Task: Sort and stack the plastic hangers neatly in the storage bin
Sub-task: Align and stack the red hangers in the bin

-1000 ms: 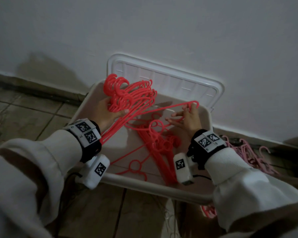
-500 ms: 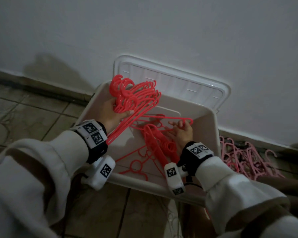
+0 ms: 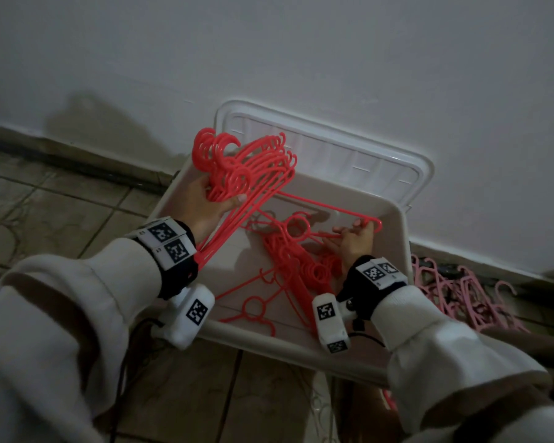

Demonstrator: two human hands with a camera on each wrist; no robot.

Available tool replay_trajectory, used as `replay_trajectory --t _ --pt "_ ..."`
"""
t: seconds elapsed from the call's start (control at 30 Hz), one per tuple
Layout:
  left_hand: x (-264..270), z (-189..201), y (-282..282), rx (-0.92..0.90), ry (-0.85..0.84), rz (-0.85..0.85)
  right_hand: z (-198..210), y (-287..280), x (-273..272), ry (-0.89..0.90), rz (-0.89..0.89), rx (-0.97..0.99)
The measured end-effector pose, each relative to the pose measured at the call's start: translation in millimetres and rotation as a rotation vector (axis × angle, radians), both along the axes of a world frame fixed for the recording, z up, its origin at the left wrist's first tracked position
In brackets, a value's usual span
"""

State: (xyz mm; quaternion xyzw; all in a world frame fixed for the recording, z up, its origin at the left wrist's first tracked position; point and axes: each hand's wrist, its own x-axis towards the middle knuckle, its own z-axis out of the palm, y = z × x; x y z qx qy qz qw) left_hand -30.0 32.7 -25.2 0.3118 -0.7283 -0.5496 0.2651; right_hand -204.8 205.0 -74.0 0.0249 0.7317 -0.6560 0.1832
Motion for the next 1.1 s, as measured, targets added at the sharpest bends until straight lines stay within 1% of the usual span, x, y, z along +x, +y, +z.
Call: replay_trajectory --t 0.13,0.23,0.3,0.37,0.5,0.6,0.67,0.73,0.9,1.0,1.1 --pt "-1 3 0 -0.017 0.002 -0.017 11 0 -1 0.047 -0.007 -0.131" --pt "1 3 -2 -0.045 0.003 -0.029 14 -3 2 0.072 0.023 -0.2" --pt "2 5 -2 -0.065 0.034 -0.024 14 -4 4 0.06 0.01 -0.226" --pt "2 7 -2 -0.043 0.073 -0.004 16 -5 7 0.054 0.001 -0.27" --pt "0 9 1 0.003 0.111 0.022 24 -3 11 0.003 0.062 -0.382" --pt "0 11 0 0.069 0.135 0.048 27 0 9 -0.095 0.089 -0.512" --pt "1 11 -3 0.124 0.117 0.056 27 2 8 -0.129 0.088 -0.568" --pt "1 10 -4 0.17 0.122 0.052 29 1 8 -0.13 0.069 -0.582" --pt "3 9 -3 0.281 0.194 0.042 30 3 2 -0.124 -0.05 -0.613" --pt "3 8 -8 0.377 0.246 0.017 29 6 -2 -0.128 -0.027 -0.623" --pt "3 11 -10 0.447 0.292 -0.001 29 6 1 -0.179 0.014 -0.613"
